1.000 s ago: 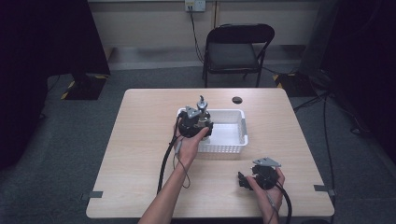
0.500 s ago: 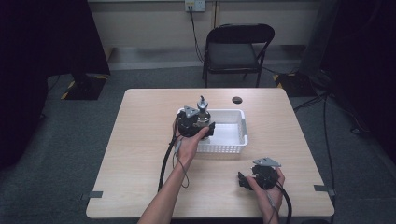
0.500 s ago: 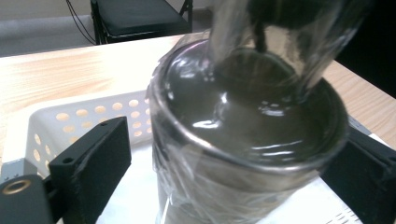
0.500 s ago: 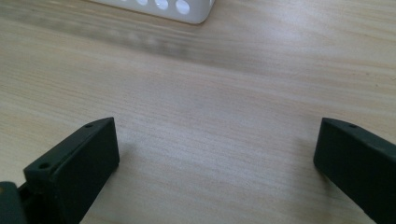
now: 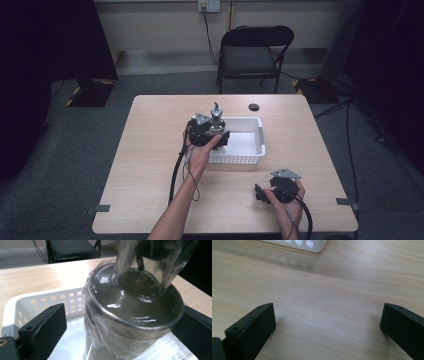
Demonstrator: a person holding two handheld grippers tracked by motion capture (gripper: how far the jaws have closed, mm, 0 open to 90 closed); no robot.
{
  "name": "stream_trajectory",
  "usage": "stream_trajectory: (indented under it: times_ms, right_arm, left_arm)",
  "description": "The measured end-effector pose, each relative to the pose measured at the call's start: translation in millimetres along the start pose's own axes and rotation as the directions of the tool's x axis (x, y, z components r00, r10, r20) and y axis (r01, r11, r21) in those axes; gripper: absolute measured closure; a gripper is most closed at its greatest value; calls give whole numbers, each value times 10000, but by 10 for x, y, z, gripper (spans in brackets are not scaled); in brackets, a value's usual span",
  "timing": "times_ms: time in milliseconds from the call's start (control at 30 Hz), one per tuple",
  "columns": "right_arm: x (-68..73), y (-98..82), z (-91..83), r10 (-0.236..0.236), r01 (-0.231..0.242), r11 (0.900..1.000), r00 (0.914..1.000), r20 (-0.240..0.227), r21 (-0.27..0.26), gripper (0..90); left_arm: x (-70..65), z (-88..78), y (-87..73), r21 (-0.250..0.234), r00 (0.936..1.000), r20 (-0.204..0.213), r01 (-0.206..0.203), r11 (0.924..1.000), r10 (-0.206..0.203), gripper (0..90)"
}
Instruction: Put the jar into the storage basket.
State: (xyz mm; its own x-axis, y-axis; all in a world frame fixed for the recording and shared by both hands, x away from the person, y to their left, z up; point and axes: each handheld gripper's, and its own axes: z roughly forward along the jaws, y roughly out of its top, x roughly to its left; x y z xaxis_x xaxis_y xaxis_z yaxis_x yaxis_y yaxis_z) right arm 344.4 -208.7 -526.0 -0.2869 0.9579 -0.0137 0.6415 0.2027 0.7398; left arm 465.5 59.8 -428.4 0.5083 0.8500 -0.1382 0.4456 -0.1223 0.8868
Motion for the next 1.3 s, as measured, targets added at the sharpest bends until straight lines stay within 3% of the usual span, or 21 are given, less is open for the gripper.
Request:
stream_trajectory:
  times_ms: [267,767,867,1300]
  right_arm:
    - [0,0,0,-2,2,10000,10000,1,1,0]
    - [0,0,0,1,-1,10000,10000,2,-1,0]
    - [0,0,0,0,0,10000,10000,2,1,0]
    - [0,0,0,-1,1,10000,10000,4,-1,0]
  left_arm:
    - [-9,-41,5,122,9998,-148,-121,9999,122,18]
    - [-3,-207,-11,-151,9998,-39,-183,9997,182,19]
    - [-1,-247,-11,-138,9994,-290,-188,9997,184,18]
    - [22,-357,-31,-223,9992,-293,-283,9994,276,19]
